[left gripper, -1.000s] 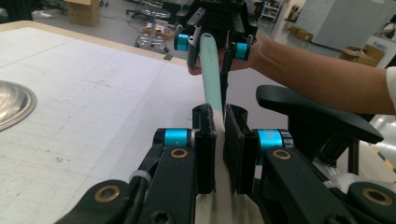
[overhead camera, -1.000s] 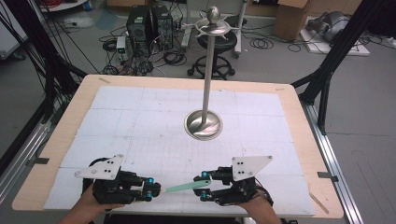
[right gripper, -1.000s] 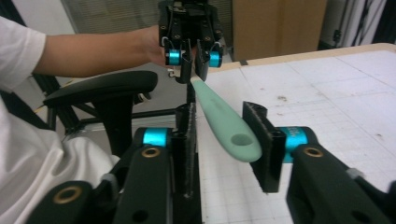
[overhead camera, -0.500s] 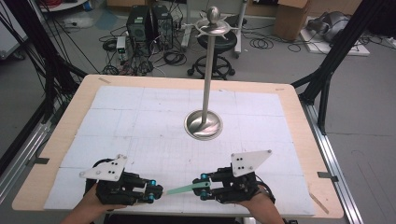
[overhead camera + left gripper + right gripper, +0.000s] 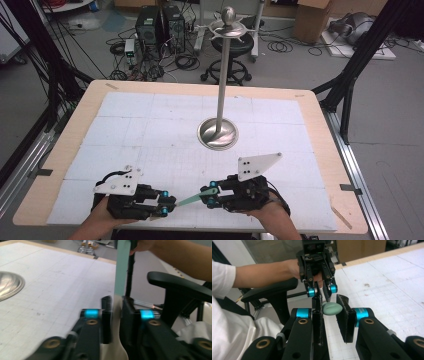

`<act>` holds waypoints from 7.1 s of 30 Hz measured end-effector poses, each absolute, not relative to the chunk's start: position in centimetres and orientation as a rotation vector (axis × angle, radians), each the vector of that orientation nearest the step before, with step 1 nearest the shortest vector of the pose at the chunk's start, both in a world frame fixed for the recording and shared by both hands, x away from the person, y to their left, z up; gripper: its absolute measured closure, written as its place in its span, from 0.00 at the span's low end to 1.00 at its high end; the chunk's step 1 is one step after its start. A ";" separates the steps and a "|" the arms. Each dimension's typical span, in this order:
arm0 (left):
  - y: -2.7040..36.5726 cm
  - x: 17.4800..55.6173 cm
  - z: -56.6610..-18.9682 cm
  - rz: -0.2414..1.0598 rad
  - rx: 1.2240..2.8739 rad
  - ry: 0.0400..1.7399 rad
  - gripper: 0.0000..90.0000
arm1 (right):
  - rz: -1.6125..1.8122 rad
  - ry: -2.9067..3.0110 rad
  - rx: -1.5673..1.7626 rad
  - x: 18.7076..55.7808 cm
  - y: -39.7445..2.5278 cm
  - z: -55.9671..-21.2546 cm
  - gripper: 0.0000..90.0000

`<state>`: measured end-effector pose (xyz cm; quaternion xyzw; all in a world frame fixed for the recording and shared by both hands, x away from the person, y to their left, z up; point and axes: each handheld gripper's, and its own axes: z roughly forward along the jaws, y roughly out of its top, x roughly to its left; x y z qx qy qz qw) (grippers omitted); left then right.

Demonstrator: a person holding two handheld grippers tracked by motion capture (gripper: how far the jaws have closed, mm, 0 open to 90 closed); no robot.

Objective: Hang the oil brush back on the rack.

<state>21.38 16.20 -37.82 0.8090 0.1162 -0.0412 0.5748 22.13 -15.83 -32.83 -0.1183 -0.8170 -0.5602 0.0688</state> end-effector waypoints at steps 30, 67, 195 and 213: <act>12.2 21.2 -37.3 0.238 2.017 0.320 0.85 | -1.518 -2.543 -0.679 23.1 -14.0 -30.7 0.84; 12.8 21.2 -37.2 -0.175 1.683 0.123 0.91 | -2.050 -2.243 -0.119 22.4 -14.6 -32.0 0.70; 24.1 23.2 -40.7 0.278 1.667 0.609 0.23 | -2.156 -2.389 -1.054 38.5 -14.4 -18.3 0.92; 24.5 23.3 -40.6 0.284 1.612 0.641 0.23 | -2.200 -2.515 -1.127 34.2 -17.9 -21.9 0.45</act>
